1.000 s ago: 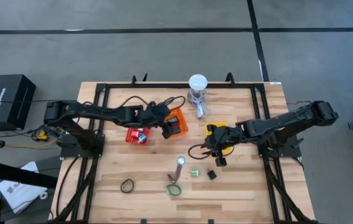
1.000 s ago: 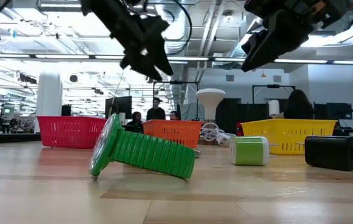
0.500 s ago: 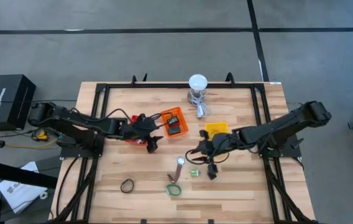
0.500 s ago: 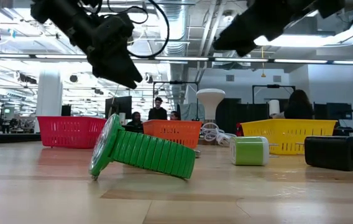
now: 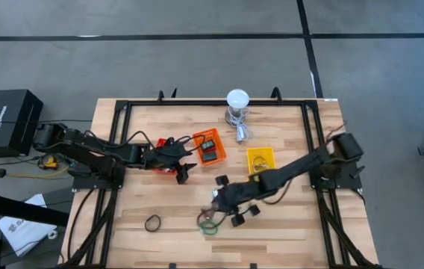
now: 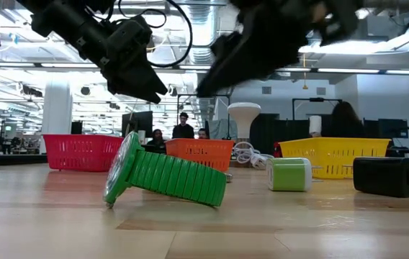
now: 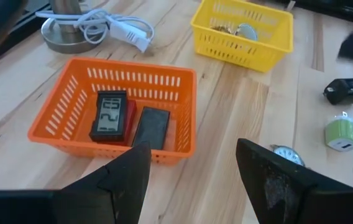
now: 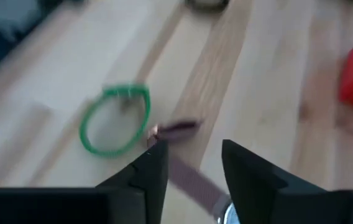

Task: Pick & Place Office items
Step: Put the brown wrist watch into the yellow bin

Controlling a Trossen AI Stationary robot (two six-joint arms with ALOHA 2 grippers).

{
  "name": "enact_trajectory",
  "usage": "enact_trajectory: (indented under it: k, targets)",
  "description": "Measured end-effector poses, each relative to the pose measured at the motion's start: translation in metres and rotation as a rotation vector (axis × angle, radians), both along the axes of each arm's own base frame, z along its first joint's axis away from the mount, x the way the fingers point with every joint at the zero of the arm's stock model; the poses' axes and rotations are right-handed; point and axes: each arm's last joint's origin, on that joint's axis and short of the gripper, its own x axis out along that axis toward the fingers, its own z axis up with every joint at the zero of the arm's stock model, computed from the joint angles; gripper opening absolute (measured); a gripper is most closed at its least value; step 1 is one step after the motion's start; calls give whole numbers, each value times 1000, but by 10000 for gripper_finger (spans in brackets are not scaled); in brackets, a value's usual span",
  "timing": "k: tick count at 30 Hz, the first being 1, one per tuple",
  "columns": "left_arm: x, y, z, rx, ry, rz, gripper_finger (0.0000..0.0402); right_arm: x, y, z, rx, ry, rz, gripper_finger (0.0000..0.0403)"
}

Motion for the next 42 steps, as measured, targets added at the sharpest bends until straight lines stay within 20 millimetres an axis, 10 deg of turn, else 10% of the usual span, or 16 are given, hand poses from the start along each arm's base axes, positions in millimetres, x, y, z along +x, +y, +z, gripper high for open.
enact_trajectory:
  k: [10,21,37,42]
  targets:
    - [1,0,1,-2,-11,1,232,47,11,-23,-118,315,53,224]
    - [1,0,1,-3,-16,1,232,60,25,-52,-163,356,154,221]
    - [1,0,2,-2,-25,0,232,61,12,-51,-209,371,184,21]
    - [1,0,2,-2,-24,0,232,61,5,-42,-257,347,214,14]
